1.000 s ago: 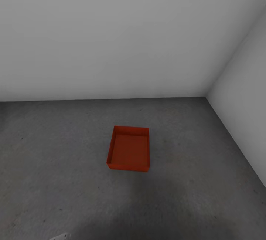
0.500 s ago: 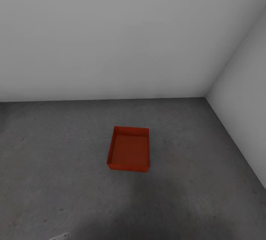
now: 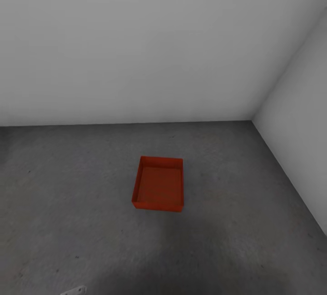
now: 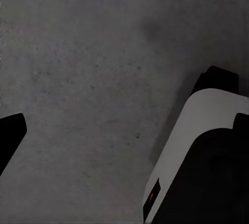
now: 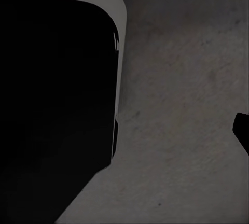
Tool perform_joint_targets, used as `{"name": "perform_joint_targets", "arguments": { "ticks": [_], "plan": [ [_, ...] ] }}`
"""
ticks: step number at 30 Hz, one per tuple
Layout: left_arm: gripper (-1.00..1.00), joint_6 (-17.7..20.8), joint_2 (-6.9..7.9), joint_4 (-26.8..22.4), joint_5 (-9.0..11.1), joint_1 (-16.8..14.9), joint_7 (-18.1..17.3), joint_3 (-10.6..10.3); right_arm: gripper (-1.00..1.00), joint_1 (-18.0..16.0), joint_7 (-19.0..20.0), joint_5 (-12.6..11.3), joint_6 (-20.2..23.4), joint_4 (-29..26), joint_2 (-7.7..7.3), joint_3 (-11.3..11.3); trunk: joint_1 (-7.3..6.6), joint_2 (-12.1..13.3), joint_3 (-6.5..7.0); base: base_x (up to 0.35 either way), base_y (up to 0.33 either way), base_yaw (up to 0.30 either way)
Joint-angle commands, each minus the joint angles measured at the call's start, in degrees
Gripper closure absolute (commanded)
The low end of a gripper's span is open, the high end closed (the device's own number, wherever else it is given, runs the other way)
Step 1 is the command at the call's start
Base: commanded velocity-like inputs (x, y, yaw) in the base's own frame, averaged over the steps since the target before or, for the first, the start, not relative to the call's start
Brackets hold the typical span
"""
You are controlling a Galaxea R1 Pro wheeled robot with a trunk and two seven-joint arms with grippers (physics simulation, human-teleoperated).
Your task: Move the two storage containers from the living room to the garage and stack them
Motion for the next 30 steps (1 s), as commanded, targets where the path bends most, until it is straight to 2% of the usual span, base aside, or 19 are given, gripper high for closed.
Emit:
{"name": "perform_joint_targets", "arguments": {
  "ticks": [1, 15, 30],
  "plan": [
    [-1.0, -0.1, -0.01, 0.0, 0.1, 0.0, 0.1, 0.4, -1.0, -0.1, -0.2, -0.1, -0.3, 0.2, 0.02, 0.5, -0.22, 0.4, 0.15, 0.0, 0.0, 0.0],
    [-1.0, -0.1, 0.0, 0.0, 0.1, 0.0, 0.1, 0.4, -1.0, -0.1, -0.2, -0.1, -0.2, 0.2, -0.07, 0.5, -0.22, 0.4, 0.15, 0.0, 0.0, 0.0],
    [-1.0, -0.1, -0.01, 0.0, 0.1, 0.0, 0.1, 0.4, -1.0, -0.1, -0.2, 0.0, -0.2, 0.2, -0.01, 0.5, -3.52, 6.4, 2.85, 0.0, 0.0, 0.0]
  ]
}}
